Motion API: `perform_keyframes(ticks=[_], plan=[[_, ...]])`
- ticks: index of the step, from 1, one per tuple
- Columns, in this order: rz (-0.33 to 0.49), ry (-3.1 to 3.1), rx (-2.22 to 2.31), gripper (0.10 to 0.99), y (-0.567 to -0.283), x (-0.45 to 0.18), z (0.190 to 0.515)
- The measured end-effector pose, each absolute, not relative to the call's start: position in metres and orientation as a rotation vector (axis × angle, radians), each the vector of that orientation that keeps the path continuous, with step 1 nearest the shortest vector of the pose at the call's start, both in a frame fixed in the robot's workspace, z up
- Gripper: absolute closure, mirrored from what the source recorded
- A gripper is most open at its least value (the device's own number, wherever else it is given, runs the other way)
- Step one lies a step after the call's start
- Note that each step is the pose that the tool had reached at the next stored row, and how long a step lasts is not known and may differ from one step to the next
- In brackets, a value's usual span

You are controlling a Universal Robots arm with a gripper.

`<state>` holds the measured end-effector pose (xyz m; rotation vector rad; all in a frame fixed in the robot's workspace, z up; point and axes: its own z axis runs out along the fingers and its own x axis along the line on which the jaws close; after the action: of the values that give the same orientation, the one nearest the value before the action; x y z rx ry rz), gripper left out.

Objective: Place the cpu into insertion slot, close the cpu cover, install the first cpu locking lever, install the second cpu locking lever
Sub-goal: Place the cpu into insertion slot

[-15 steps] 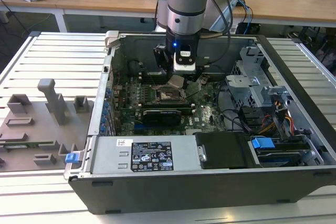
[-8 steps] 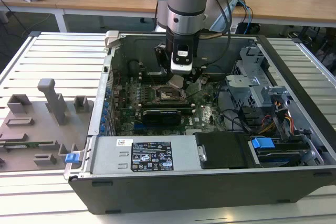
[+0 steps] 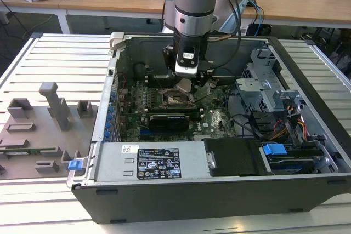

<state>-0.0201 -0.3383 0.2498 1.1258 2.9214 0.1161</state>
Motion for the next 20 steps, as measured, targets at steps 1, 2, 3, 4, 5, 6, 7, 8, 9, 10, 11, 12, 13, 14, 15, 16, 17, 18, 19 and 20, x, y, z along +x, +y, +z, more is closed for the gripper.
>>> perform_keyframes(ticks=[1,2,3,4,5,6,7,8,9,10,11,12,13,14,15,16,17,18,19,20], plan=[[0.116,2.917,1.137,0.541,-0.3383,-0.0201,0.2498],[0.116,2.911,1.150,0.541,-0.3383,-0.0201,0.2498],[0.116,2.906,1.162,0.541,-0.3383,-0.0201,0.2498],[0.116,2.902,1.172,0.541,-0.3383,-0.0201,0.2498],[0.116,2.899,1.178,0.541,-0.3383,-0.0201,0.2498],[0.116,2.892,1.195,0.541,-0.3383,-0.0201,0.2498],[0.115,2.888,1.203,0.541,-0.3383,-0.0201,0.2498],[0.115,2.879,1.225,0.541,-0.3383,-0.0201,0.2498],[0.115,2.875,1.232,0.541,-0.3383,-0.0201,0.2498],[0.115,2.870,1.243,0.541,-0.3383,-0.0201,0.2498],[0.115,2.863,1.258,0.541,-0.3383,-0.0201,0.2498],[0.115,2.860,1.265,0.541,-0.3383,-0.0201,0.2497],[0.115,2.856,1.274,0.541,-0.3383,-0.0201,0.2497],[0.115,2.849,1.287,0.541,-0.3383,-0.0201,0.2497],[0.115,2.845,1.297,0.541,-0.3383,-0.0201,0.2498],[0.115,2.841,1.305,0.541,-0.3383,-0.0201,0.2498],[0.115,2.834,1.318,0.541,-0.3383,-0.0201,0.2498],[0.115,2.829,1.329,0.541,-0.3383,-0.0201,0.2497],[0.114,2.820,1.346,0.541,-0.3383,-0.0201,0.2497],[0.114,2.816,1.356,0.541,-0.3383,-0.0201,0.2498]])
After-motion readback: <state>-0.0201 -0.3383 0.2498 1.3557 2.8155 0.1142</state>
